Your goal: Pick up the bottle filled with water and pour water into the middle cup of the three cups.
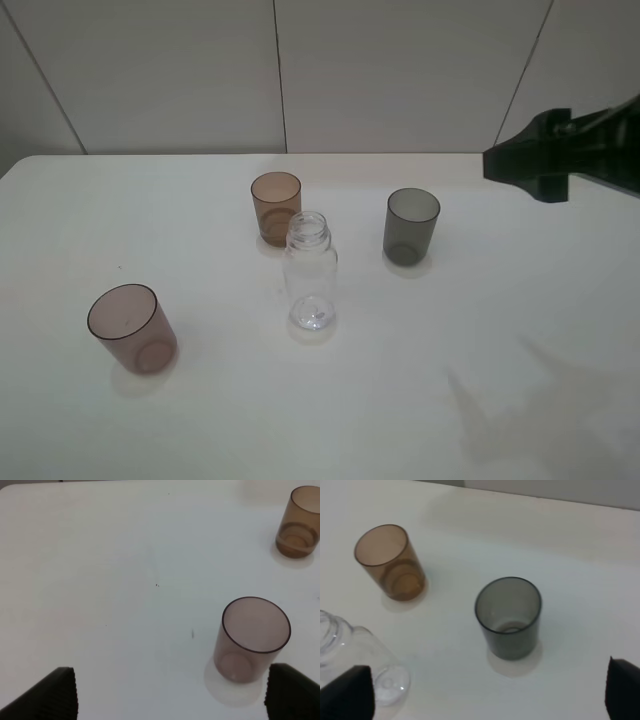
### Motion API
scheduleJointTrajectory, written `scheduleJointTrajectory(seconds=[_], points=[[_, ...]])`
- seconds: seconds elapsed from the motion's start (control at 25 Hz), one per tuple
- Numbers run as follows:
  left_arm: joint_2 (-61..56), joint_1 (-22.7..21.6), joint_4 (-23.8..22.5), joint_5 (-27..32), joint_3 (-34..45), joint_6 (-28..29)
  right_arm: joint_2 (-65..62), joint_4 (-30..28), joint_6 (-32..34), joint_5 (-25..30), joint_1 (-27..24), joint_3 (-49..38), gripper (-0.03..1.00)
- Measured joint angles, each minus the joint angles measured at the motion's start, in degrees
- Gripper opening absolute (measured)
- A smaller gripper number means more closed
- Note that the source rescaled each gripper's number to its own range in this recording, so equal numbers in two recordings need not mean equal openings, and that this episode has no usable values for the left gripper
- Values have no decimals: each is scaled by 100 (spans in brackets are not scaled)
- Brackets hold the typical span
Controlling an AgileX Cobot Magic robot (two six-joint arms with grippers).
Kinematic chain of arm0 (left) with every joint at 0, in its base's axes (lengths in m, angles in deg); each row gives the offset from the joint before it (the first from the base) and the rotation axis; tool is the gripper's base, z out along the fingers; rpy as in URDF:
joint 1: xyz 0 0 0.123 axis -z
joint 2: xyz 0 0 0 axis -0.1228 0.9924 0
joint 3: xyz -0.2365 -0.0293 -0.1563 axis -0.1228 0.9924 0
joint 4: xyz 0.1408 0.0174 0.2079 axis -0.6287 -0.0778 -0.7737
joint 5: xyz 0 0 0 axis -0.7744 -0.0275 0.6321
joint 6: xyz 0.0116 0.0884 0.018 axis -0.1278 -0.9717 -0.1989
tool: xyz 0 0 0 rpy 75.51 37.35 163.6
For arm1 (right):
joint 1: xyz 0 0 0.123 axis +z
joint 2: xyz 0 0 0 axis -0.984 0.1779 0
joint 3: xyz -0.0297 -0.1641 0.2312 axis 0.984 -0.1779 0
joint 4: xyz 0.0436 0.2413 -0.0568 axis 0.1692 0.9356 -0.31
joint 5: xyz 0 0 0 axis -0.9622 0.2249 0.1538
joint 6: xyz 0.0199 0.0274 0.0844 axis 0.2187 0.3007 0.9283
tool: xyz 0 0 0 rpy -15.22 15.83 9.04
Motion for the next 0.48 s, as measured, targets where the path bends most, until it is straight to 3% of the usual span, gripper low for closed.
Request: scheduleJointTrajectory(seconds=[0.2,0.48], points=[[0,0,0,0,0,0,-1143,-121,0,854,-917,0,100],[0,0,0,0,0,0,-2710,-326,0,1988,-1142,0,100]])
